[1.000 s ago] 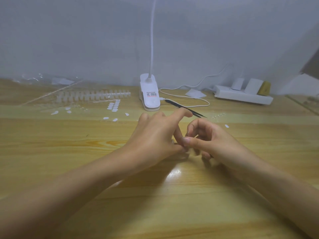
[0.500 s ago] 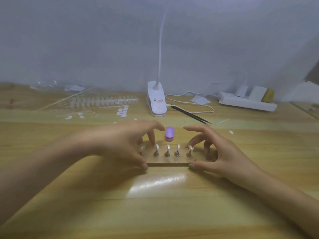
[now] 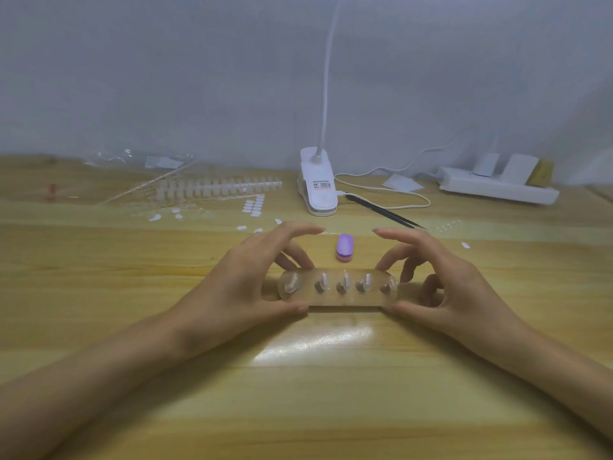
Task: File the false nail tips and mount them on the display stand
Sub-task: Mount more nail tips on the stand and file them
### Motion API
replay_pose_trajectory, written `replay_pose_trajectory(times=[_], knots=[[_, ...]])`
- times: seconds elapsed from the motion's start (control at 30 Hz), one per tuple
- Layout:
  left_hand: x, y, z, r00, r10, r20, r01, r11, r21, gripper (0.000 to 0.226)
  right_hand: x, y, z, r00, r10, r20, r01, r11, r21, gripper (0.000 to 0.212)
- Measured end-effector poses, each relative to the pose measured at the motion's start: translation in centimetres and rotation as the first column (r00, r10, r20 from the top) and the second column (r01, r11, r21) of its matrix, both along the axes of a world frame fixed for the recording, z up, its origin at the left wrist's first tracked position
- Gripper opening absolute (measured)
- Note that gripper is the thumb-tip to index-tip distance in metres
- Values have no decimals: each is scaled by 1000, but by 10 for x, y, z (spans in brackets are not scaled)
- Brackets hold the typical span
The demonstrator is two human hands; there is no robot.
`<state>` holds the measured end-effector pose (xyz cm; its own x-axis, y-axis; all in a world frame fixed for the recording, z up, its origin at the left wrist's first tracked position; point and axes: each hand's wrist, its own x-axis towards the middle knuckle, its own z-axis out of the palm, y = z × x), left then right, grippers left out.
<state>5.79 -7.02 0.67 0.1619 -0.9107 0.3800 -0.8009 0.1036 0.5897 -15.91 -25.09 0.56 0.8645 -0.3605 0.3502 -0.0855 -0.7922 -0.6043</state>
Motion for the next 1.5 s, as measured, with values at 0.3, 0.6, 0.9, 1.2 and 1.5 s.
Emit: replay_pose_trajectory(times=[0.3, 0.6, 0.9, 1.2, 1.5], knots=[[-10, -3, -1, 995, -11, 97, 15, 999, -46, 89, -3, -1, 7, 997, 70, -45, -73, 995, -69, 96], [-20, -36, 2, 993, -92, 70, 91, 996, 15, 103, -44, -25, 40, 984, -152, -89, 106, 913, -393, 87], [-74, -114, -8, 904, -167, 393, 180, 984, 4, 83, -159, -132, 21, 685, -727, -54, 689, 670, -276, 84], [-94, -142, -17, 870, -121, 477, 164, 985, -51, 55, -194, -225, 5, 378, -920, -101, 895, 391, -215, 93], [-94, -152, -20, 872, -6, 490, 135, 964, -230, 57, -186, -274, 9, 16, -987, -162, 949, 66, -309, 90]])
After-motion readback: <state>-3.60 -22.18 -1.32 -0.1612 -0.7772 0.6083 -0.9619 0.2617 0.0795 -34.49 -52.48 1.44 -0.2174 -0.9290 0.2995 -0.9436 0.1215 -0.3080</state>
